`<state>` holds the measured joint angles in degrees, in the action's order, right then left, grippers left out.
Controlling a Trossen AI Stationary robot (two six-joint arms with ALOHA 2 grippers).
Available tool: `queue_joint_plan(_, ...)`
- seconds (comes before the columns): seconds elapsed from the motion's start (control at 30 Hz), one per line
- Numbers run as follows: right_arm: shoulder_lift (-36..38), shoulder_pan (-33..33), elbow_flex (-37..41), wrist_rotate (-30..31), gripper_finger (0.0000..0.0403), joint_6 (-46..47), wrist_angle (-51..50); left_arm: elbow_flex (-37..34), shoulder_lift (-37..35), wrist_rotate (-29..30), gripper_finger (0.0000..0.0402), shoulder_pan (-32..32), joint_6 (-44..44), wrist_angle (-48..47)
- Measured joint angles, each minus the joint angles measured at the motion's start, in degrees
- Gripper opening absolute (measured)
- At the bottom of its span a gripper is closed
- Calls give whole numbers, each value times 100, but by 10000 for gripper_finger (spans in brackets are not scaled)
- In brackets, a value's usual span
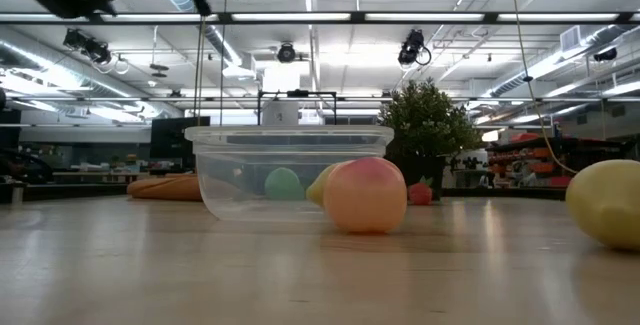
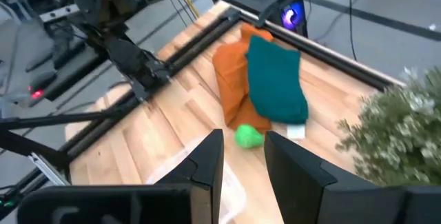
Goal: Pick and placing Produce into tupperware
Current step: Put the yellow lemon into the transparent container
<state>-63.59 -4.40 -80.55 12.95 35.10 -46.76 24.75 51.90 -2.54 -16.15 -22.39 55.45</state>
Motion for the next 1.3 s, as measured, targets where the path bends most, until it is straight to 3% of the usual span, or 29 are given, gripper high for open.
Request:
queue_joint_plan(0.43, -11, 370, 212, -22, 80, 592, -546, -1389, -1271, -7, 17, -105, -719, -299)
queue_joint_plan(0.8, -15, 1711, 1374, -67, 80, 2359, -503, -1986, -1421, -46, 19, -97, -1174, -288)
queue_joint_plan(0.97, -15, 2532, 2066, -107, 80, 3323, 237, -2065, -1421, -521, 13, -99, -1292, -254)
queue_joint_plan(1.3, -15, 3630, 3010, -93, 80, 4337, 1599, -2063, -1419, -1397, 19, -97, -1161, -448)
